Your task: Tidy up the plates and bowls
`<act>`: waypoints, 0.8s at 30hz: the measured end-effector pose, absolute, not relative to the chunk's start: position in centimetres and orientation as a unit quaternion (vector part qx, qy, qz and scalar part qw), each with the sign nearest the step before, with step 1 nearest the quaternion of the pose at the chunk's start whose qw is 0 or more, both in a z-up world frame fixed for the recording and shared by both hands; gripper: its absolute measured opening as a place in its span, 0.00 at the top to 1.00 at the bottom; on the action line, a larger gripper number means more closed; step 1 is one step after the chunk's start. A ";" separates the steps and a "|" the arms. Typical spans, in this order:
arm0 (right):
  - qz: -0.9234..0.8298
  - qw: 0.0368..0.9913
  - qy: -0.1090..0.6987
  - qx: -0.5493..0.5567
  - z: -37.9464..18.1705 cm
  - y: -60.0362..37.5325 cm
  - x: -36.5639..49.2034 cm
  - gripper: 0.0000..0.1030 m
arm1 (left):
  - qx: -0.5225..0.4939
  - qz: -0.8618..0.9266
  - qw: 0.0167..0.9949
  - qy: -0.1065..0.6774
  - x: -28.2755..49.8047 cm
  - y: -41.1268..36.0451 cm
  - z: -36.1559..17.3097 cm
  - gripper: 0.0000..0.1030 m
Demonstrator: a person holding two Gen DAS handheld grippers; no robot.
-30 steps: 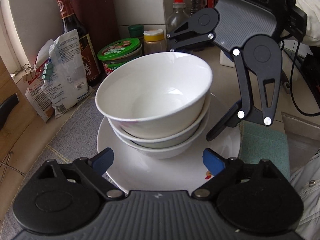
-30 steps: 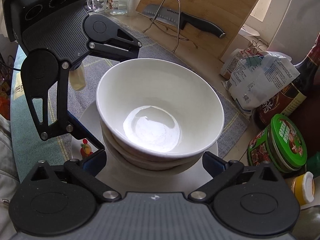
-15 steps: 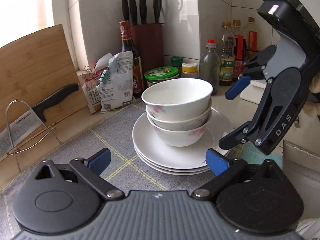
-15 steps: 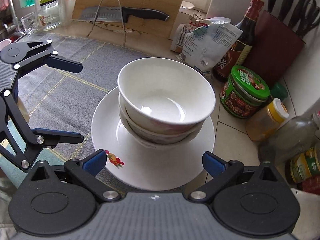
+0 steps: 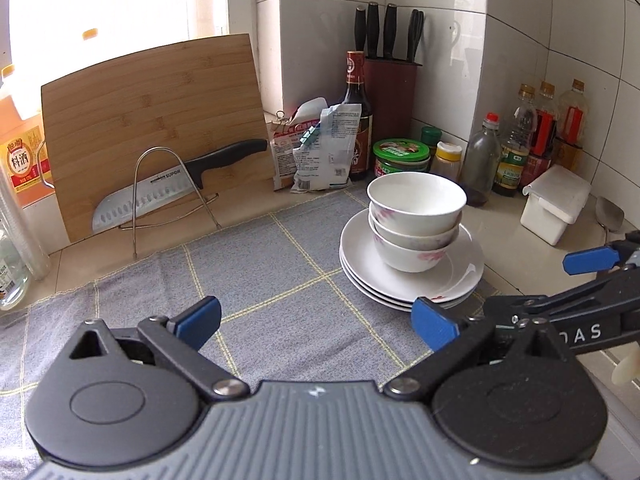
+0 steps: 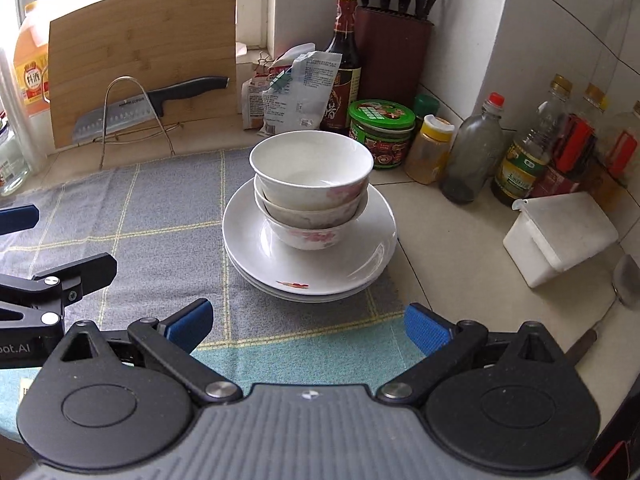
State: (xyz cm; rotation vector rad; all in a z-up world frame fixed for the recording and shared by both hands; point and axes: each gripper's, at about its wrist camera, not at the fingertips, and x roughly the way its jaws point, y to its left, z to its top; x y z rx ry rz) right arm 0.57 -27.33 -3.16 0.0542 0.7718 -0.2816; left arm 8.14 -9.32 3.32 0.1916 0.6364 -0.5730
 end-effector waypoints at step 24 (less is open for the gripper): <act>-0.171 0.931 0.315 0.066 -1.2 -26.3 -2.7 0.00 | 0.095 -0.273 0.913 0.287 6.6 -9.1 5.5 0.01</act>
